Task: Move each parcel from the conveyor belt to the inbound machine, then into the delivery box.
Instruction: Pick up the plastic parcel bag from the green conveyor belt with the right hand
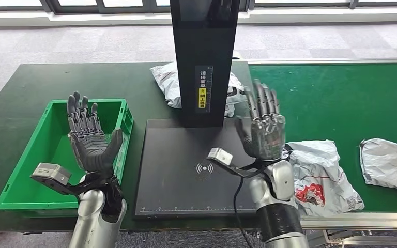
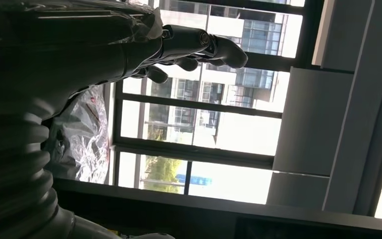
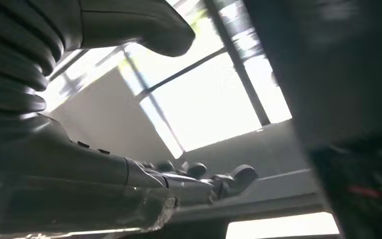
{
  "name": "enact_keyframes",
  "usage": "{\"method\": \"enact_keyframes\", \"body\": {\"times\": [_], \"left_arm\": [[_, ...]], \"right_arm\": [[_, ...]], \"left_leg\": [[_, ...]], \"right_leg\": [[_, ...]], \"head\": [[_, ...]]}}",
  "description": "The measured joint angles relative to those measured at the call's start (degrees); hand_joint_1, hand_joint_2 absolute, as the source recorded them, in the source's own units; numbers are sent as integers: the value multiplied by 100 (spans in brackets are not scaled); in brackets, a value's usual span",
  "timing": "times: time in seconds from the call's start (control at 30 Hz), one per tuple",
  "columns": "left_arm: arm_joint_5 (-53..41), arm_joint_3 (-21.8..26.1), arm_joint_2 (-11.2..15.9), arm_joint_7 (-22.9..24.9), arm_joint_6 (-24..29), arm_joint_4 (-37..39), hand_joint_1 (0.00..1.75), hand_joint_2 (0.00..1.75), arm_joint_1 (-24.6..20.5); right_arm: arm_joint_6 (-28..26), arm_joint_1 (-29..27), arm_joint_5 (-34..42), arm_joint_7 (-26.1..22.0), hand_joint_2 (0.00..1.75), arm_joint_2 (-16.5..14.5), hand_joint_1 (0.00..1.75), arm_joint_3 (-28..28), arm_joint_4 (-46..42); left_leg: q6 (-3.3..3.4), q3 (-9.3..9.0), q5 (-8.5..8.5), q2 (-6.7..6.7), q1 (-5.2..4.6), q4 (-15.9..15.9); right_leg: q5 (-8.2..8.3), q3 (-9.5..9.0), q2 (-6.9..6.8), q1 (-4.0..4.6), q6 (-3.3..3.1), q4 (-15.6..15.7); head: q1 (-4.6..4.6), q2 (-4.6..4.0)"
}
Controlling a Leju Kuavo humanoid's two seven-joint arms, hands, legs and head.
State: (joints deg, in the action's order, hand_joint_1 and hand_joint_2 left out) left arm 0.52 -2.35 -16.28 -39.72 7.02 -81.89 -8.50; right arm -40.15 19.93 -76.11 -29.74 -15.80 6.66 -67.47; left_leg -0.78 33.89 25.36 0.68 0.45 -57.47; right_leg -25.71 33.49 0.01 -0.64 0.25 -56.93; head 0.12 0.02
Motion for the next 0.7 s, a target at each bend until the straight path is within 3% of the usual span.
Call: {"method": "enact_keyframes", "body": {"times": [0.07, 0.23, 0.57, 0.7], "left_arm": [[-66, 57, -24, 81, 35, -103, 0, 175, 37], [-154, 106, -48, 163, 61, -268, 0, 175, 71], [-239, 134, -59, 185, 160, -369, 0, 175, 85], [-243, 134, -59, 192, 181, -407, 0, 175, 88]], "right_arm": [[0, 6, -403, 206, 175, -26, 0, 833, -44], [-2, -1, 403, 317, 175, -42, 0, 1819, -55], [0, -78, -86, 1333, 175, -45, 0, 2079, -56], [0, -103, -87, 1507, 175, -21, 0, 2079, -55]], "left_leg": [[2, 3, 0, 14, 1, 0], [5, 6, 3, -2, -6, -1], [3, 5, 2, -9, -6, 0], [3, 6, 2, -10, -5, 0]], "right_leg": [[-2, -3, -12, -2, 2, 0], [0, 7, 6, -9, 3, 0], [-1, 9, 12, 0, 2, -2], [0, 9, 12, -3, 3, -1]], "head": [[2, 0], [-1, 0], [-1, 0], [-1, 0]]}}
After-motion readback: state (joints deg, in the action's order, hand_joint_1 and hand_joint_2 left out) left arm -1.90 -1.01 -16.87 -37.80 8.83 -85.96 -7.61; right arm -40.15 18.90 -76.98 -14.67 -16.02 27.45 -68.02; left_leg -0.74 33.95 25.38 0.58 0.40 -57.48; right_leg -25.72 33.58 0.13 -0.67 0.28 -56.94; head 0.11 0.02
